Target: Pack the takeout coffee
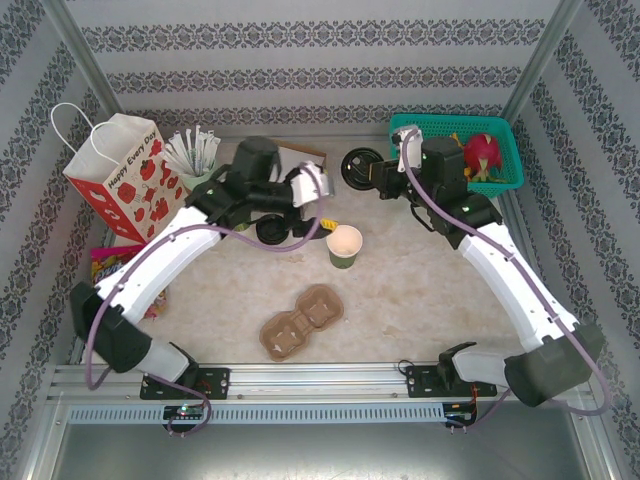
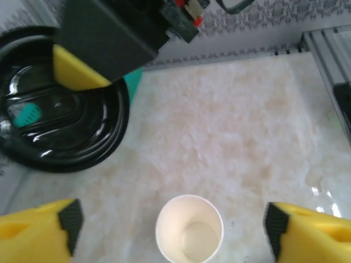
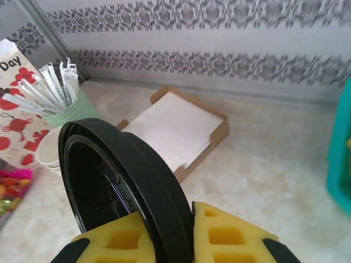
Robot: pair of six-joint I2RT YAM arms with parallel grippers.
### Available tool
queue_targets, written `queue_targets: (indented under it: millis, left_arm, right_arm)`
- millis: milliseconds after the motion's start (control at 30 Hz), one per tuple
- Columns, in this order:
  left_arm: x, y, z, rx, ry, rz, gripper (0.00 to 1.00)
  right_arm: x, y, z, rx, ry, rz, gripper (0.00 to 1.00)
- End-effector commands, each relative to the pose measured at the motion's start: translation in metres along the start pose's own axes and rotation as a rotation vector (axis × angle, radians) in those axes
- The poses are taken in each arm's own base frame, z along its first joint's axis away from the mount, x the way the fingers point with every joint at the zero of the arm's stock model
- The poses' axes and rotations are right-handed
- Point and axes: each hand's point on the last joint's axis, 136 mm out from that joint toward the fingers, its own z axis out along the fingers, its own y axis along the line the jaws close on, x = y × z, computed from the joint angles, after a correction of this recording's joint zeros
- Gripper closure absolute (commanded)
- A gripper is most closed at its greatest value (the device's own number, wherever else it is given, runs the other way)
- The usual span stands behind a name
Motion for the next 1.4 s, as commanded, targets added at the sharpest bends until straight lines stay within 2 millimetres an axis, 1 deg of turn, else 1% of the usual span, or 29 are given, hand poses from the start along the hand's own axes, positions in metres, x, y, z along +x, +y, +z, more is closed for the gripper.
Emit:
queue_targets:
  millis: [0,67,133,233,300,367,400,500,567,667,733,867,967,1100,1267,1367]
  left_arm:
    - [-0.036,0.006,-0.017,-0.007,-0.211,-0.067,0.0]
    - [-0.038,0.008,-0.022,-0.024,-0.249,-0.107,0.0]
    - [-0.041,0.017,-0.027,-0.076,-0.295,-0.158,0.0]
    - [-0.044,0.044,-0.034,-0.207,-0.357,-0.31,0.0]
    - [-0.043,0.065,-0.04,-0.301,-0.376,-0.462,0.0]
    - [-0.036,0.082,-0.045,-0.384,-0.371,-0.617,0.0]
    - [-0.032,0.087,-0.047,-0.413,-0.36,-0.682,0.0]
    - [-0.024,0.092,-0.052,-0.454,-0.331,-0.783,0.0]
    - [-0.018,0.097,-0.059,-0.508,-0.318,-0.838,0.0]
    - [-0.003,0.107,-0.073,-0.61,-0.293,-0.951,0.0]
    - [0.006,0.111,-0.077,-0.617,-0.276,-1.036,0.0]
    - [0.013,0.11,-0.074,-0.556,-0.236,-1.159,0.0]
    - [0.011,0.106,-0.071,-0.503,-0.201,-1.203,0.0]
    - [0.0,0.093,-0.06,-0.367,-0.157,-1.226,0.0]
    - [-0.004,0.077,-0.045,-0.218,-0.08,-1.275,0.0]
    - [-0.002,0.07,-0.04,-0.172,-0.016,-1.293,0.06]
  right_arm:
    - [-0.022,-0.008,-0.008,0.063,-0.11,-0.242,1.0]
    - [-0.031,-0.008,-0.011,0.092,-0.165,-0.345,1.0]
    - [-0.039,-0.005,-0.014,0.118,-0.215,-0.47,1.0]
    - [-0.045,0.003,-0.018,0.152,-0.272,-0.723,1.0]
    - [-0.049,0.007,-0.019,0.197,-0.288,-0.865,1.0]
    - [-0.051,0.009,-0.019,0.231,-0.294,-0.988,1.0]
    - [-0.054,0.011,-0.019,0.246,-0.305,-1.04,1.0]
    - [-0.06,0.018,-0.021,0.271,-0.347,-1.174,1.0]
    - [-0.062,0.027,-0.023,0.268,-0.392,-1.272,1.0]
    - [-0.058,0.042,-0.023,0.259,-0.465,-1.477,1.0]
    - [-0.058,0.049,-0.022,0.266,-0.492,-1.578,1.0]
    - [-0.056,0.059,-0.019,0.286,-0.54,-1.773,1.0]
    - [-0.051,0.066,-0.015,0.299,-0.58,-1.931,1.0]
    - [-0.042,0.078,-0.013,0.287,-0.669,-2.106,1.0]
    - [-0.031,0.091,-0.014,0.27,-0.769,-2.277,1.0]
    - [-0.024,0.1,-0.02,0.265,-0.858,-2.369,1.0]
